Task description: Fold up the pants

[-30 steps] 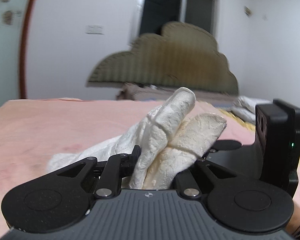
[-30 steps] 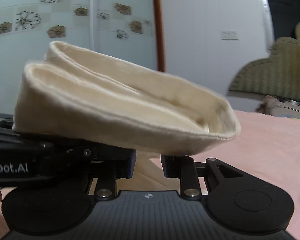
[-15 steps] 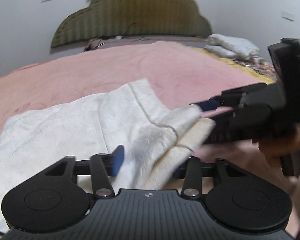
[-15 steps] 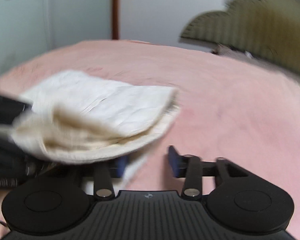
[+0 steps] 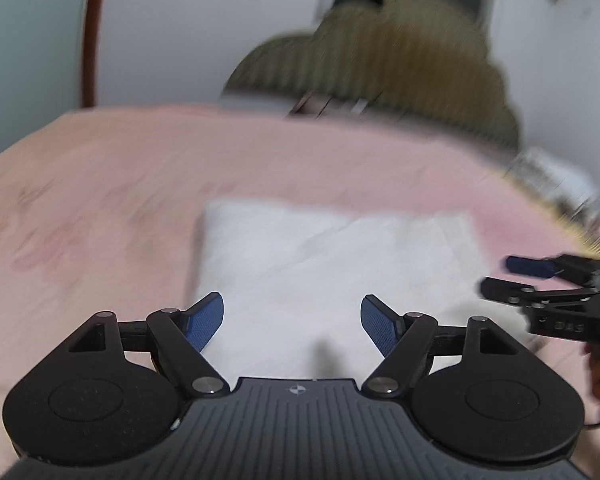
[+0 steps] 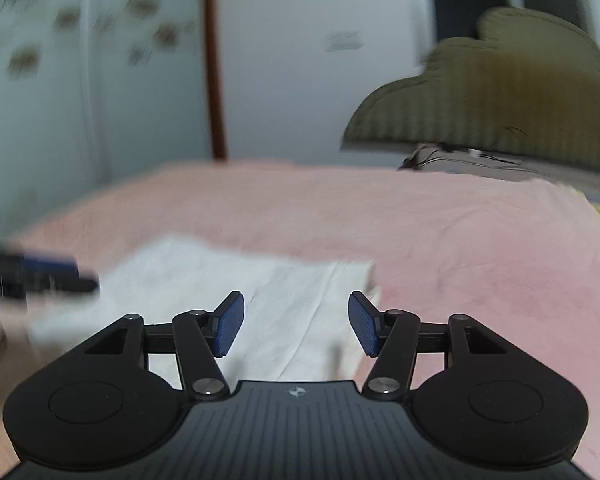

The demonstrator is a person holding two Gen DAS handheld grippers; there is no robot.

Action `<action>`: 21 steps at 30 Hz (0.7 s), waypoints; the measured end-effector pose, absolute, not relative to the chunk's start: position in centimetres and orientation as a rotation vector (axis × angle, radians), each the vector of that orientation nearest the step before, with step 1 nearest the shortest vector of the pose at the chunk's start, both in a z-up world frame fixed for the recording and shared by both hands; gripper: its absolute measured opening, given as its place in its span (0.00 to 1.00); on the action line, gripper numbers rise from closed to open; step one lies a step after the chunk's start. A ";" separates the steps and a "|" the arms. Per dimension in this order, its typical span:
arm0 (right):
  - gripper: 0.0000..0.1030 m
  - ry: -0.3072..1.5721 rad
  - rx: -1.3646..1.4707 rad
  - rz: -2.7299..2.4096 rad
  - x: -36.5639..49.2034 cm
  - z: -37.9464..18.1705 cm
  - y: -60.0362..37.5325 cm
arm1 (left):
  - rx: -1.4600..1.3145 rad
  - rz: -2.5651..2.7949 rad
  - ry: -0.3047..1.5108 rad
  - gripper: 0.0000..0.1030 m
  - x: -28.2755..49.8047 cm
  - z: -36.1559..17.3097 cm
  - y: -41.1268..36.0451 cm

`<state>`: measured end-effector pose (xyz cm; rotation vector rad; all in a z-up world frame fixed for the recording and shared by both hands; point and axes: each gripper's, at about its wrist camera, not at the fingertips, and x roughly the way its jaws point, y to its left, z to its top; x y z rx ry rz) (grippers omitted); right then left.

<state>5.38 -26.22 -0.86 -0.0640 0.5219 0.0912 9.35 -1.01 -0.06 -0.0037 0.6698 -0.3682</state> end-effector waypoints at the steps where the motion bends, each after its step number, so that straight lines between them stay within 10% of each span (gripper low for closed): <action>1: 0.57 0.578 -0.086 0.074 5.8 -1.4 -25.7 | 0.043 -0.331 0.692 0.74 9.9 -0.2 -0.5; 21: 0.80 0.513 0.219 -0.011 2.3 -4.3 -27.7 | -0.105 -0.278 0.547 0.82 8.3 -1.7 5.2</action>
